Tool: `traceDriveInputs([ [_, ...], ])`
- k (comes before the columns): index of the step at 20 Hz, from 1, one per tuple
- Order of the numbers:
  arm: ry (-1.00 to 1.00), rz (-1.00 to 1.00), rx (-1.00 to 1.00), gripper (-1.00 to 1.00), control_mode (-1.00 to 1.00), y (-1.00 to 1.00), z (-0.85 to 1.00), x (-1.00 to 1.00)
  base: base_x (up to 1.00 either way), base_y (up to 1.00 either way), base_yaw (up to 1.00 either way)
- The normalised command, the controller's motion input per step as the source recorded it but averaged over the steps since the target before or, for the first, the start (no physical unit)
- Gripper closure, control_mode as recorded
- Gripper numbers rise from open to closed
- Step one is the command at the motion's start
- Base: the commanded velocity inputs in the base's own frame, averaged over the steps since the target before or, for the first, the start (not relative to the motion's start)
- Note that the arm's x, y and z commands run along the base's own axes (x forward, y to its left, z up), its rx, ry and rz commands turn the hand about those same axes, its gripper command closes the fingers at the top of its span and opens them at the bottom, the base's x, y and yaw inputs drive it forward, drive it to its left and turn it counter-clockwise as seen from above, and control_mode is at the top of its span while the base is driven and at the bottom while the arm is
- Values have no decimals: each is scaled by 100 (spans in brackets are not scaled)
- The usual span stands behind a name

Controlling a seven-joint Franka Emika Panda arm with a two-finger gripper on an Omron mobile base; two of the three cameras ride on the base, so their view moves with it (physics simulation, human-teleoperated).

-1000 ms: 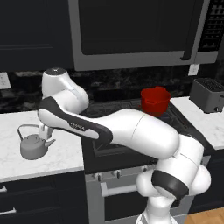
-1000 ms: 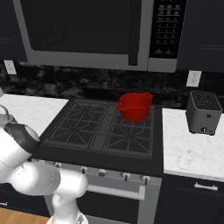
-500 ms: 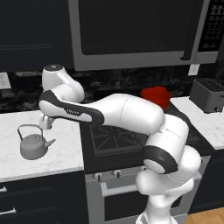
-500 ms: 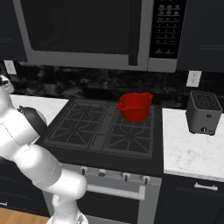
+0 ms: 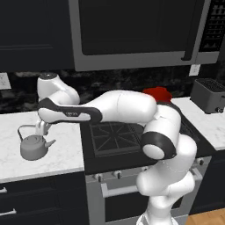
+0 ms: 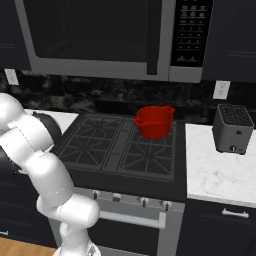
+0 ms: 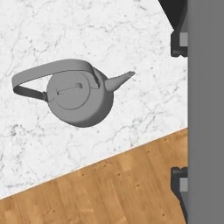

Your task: Pick the kettle from the counter and place it on a stove burner. Then turn the burner on.

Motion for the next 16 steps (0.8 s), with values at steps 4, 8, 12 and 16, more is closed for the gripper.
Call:
traceDriveInputs([
  [4,0,3,0,-100,-100,32,-19,20,0,0,0],
  [8,2,0,0,-100,-100,22,-3,39,0,0,0],
  [12,2,0,0,-100,-100,5,0,48,0,0,0],
  [16,3,0,0,-100,-100,9,-11,43,0,0,0],
])
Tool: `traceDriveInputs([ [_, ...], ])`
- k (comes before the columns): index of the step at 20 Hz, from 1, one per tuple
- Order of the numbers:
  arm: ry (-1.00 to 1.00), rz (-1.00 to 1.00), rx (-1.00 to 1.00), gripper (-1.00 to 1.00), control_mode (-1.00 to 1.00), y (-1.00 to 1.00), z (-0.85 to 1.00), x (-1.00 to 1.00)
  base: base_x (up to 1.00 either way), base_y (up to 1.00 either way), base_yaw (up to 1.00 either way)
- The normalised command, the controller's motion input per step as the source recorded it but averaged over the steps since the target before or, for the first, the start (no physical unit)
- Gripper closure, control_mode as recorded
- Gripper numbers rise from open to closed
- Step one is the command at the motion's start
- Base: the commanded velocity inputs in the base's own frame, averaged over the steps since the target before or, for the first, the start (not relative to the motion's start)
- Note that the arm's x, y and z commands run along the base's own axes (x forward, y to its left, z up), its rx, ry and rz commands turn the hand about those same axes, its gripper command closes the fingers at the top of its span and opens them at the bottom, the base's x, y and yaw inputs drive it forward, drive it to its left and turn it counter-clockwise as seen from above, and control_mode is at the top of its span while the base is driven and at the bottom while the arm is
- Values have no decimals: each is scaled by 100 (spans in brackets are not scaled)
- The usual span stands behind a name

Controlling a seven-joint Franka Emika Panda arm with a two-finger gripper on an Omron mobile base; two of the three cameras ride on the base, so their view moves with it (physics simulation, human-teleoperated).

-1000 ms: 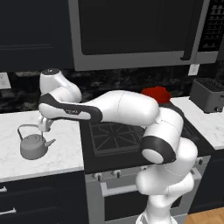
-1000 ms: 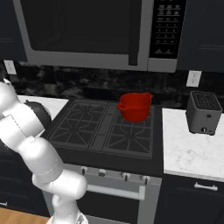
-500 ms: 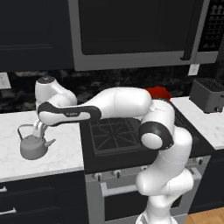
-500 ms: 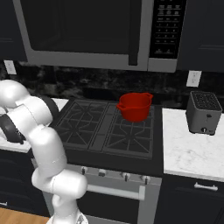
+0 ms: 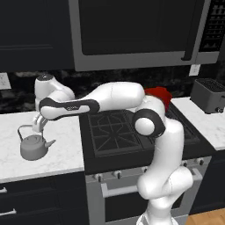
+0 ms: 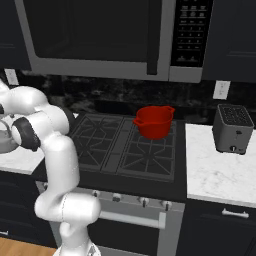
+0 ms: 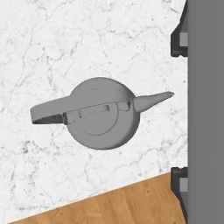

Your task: Pick the kettle from the counter and place it on a stove burner. Then turn the burner on.

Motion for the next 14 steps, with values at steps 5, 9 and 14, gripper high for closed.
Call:
traceDriveInputs([
  [5,2,0,0,-100,-100,21,-28,29,0,0,0],
  [9,1,0,0,-100,-100,32,-22,11,0,0,0],
  [14,1,0,0,-100,-100,23,-35,38,0,0,0],
])
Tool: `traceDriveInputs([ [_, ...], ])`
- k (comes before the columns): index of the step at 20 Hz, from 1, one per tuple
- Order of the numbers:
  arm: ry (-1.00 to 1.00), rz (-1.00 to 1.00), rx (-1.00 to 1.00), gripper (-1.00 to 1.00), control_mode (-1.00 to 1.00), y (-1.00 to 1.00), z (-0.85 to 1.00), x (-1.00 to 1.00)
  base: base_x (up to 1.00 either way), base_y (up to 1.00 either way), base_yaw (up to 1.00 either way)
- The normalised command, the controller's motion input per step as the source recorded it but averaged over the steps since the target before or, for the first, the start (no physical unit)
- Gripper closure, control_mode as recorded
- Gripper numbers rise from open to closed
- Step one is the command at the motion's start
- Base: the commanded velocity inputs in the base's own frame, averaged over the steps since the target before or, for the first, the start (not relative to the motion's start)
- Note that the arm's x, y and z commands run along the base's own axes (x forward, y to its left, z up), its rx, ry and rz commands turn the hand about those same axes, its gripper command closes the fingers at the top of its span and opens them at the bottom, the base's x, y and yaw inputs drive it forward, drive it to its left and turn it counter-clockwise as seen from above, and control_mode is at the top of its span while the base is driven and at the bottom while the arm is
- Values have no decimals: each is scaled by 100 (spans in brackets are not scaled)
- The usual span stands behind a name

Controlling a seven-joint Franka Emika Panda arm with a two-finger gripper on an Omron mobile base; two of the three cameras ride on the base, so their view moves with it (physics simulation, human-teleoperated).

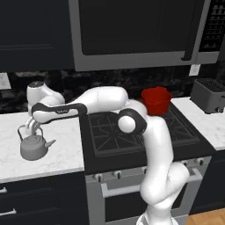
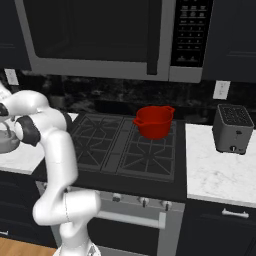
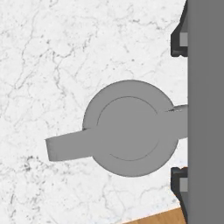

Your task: Pick the kettle from the counter and place it on a stove burner. Then turn the burner on.

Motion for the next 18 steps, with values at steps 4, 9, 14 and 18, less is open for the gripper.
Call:
traceDriveInputs([
  [4,5,0,0,-100,-100,16,-12,24,0,0,0],
  [9,3,0,0,-100,-100,0,-3,2,0,0,0],
  [14,0,0,0,100,-100,0,0,0,0,0,0],
  [18,0,0,0,100,-100,0,0,0,0,0,0],
])
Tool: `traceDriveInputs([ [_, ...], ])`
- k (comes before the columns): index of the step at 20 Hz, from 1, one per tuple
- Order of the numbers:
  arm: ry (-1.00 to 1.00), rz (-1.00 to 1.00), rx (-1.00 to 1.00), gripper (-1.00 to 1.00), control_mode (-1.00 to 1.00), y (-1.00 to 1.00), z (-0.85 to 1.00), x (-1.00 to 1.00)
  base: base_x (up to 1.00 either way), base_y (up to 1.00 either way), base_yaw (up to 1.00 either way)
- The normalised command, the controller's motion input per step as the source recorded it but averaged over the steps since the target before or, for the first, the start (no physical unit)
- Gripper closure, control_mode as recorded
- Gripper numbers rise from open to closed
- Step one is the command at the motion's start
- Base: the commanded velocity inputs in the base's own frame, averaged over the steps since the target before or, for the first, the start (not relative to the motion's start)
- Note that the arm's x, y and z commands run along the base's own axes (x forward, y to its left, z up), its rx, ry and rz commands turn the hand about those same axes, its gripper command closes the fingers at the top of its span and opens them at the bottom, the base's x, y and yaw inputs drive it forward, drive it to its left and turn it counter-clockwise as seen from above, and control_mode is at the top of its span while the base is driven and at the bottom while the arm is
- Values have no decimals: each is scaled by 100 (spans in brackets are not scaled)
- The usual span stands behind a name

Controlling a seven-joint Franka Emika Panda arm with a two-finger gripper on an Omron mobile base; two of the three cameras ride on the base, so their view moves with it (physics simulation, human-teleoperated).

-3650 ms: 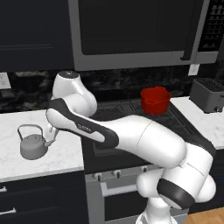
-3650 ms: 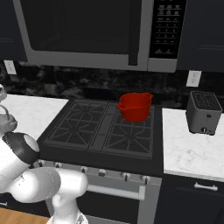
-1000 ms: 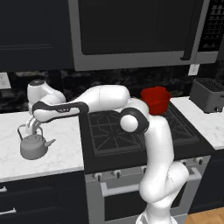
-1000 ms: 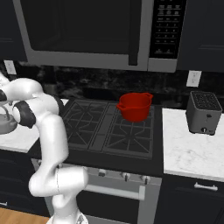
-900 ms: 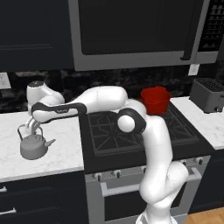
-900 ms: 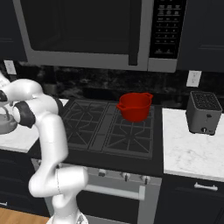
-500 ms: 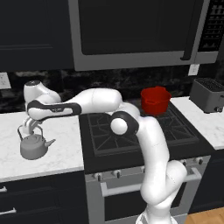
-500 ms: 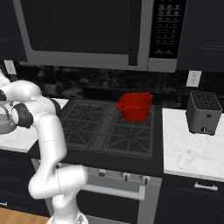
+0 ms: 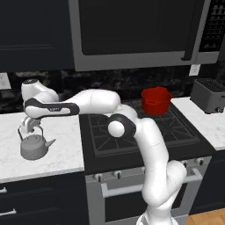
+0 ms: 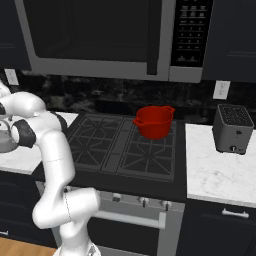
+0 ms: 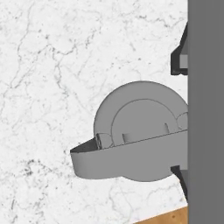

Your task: Pick the kettle from the counter and place it on a stove burner. Then turn the burner on.

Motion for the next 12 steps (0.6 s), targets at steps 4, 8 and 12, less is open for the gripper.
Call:
traceDriveInputs([
  [4,0,0,0,100,-100,0,0,0,0,0,0],
  [8,0,0,0,100,-100,0,0,0,0,0,0],
  [12,-12,-2,-2,100,-100,-2,14,-56,0,0,0],
])
